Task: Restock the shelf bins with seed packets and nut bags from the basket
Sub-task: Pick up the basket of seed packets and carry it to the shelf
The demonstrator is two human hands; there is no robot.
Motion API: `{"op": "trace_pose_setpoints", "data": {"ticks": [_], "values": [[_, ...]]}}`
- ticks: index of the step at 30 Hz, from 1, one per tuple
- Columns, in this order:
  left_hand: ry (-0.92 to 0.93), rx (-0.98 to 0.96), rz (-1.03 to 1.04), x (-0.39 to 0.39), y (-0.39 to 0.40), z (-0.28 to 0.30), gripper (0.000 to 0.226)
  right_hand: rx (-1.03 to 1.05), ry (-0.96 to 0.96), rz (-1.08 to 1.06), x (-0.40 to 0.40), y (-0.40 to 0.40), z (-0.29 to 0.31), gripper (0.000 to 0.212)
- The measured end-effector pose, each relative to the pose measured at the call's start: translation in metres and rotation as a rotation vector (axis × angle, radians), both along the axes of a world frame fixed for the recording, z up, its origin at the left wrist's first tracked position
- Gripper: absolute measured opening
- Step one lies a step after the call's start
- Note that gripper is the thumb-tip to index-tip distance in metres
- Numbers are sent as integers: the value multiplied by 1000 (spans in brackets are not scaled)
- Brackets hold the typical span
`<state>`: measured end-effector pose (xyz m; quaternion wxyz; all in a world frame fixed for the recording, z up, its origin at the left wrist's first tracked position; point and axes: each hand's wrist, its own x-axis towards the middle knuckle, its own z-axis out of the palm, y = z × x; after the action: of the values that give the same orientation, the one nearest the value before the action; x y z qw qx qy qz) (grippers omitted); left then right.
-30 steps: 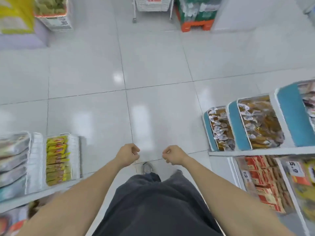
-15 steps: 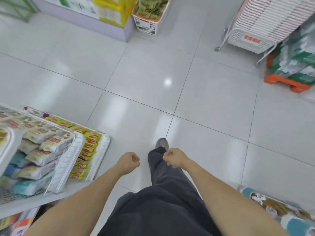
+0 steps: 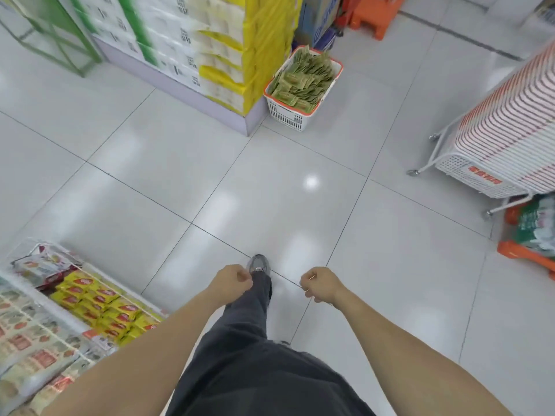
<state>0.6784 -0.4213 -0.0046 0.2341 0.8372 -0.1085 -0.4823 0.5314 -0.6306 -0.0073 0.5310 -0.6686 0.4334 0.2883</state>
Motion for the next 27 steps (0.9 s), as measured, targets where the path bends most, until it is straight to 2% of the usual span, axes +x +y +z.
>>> {"op": "trace_pose_setpoints", "data": {"ticks": [4,9,17,21,25,27], "values": [[-33,12,-40,98,-62,0,2,-6,2,15,85,-59,7,9],[-28,12,-99,196,-148,13,5,-21,-65,-128,167,-140,34,8],[-6,26,-168,276,-310,-5,7,5,-15,-69,243,-285,20,10],[10,34,-95,309,-404,-10,5,-12,-13,9,292,-394,3,15],[34,12,-34,348,-491,-1,8,-59,-20,52,350,-500,17,10],[9,4,25,370,-530,-1,6,-82,-14,90,382,-552,21,16]]}}
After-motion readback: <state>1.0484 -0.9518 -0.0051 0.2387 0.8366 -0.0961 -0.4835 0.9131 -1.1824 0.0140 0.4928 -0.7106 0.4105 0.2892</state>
